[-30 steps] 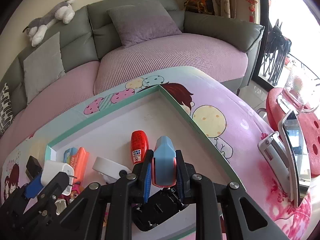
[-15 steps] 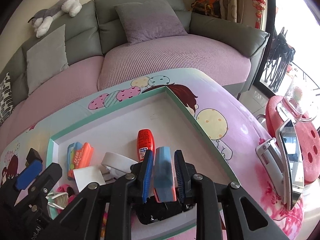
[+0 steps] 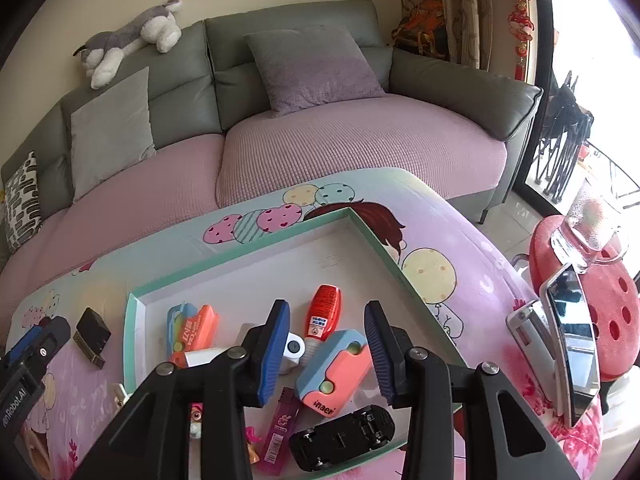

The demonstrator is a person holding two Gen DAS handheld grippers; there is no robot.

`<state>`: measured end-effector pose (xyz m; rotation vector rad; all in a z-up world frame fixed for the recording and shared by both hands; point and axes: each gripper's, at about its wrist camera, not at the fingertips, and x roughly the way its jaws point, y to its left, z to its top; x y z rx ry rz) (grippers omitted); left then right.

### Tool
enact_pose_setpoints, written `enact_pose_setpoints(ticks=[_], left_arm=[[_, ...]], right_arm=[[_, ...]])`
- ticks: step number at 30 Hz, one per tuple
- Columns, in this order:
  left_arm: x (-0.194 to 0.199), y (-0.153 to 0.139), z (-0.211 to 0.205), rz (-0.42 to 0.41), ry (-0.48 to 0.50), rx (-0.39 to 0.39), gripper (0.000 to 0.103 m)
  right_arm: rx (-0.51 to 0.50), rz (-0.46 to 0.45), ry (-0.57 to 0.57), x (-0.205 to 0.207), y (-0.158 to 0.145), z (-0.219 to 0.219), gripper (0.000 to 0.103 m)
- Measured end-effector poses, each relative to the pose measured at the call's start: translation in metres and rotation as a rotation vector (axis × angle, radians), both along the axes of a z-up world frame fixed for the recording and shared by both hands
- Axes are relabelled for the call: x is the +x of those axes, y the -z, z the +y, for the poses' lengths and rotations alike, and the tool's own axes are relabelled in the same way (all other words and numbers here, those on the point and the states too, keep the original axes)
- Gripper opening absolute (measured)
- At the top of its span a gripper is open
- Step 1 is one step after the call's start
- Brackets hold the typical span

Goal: Organize rigid objects
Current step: 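Move both tools back from the tray to the gold bar and black charger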

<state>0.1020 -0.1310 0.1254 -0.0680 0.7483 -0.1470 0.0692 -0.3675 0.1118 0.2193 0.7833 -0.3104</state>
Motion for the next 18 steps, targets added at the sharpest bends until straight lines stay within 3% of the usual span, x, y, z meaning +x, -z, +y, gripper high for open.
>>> enact_pose_setpoints(ticks=[2, 5, 8, 11, 16, 18], left_arm=[[0.002, 0.003, 0.015, 0.011, -0.046, -0.002, 0.064], [0.004, 0.009, 0.038, 0.033, -0.12, -0.002, 0.065], [0.005, 0.013, 0.056, 0.044, -0.197, 0.007, 0.09], [0.004, 0.017, 0.072, 0.052, -0.256, -0.005, 0.09], [0.003, 0.022, 0.088, 0.051, -0.343, 0.029, 0.092], [0.002, 0.023, 0.095, 0.046, -0.375, 0.04, 0.102]], right_arm=[[0.006, 0.004, -0.022, 0.003, 0.002, 0.006, 0.043], [-0.004, 0.007, -0.059, 0.006, 0.002, 0.018, 0.057], [-0.015, 0.01, -0.091, 0.008, 0.003, 0.029, 0.058], [-0.008, 0.014, -0.112, 0.011, 0.005, 0.039, 0.061], [0.019, 0.012, -0.172, 0.016, 0.008, 0.058, 0.077], [0.011, 0.012, -0.195, 0.018, 0.009, 0.068, 0.083]])
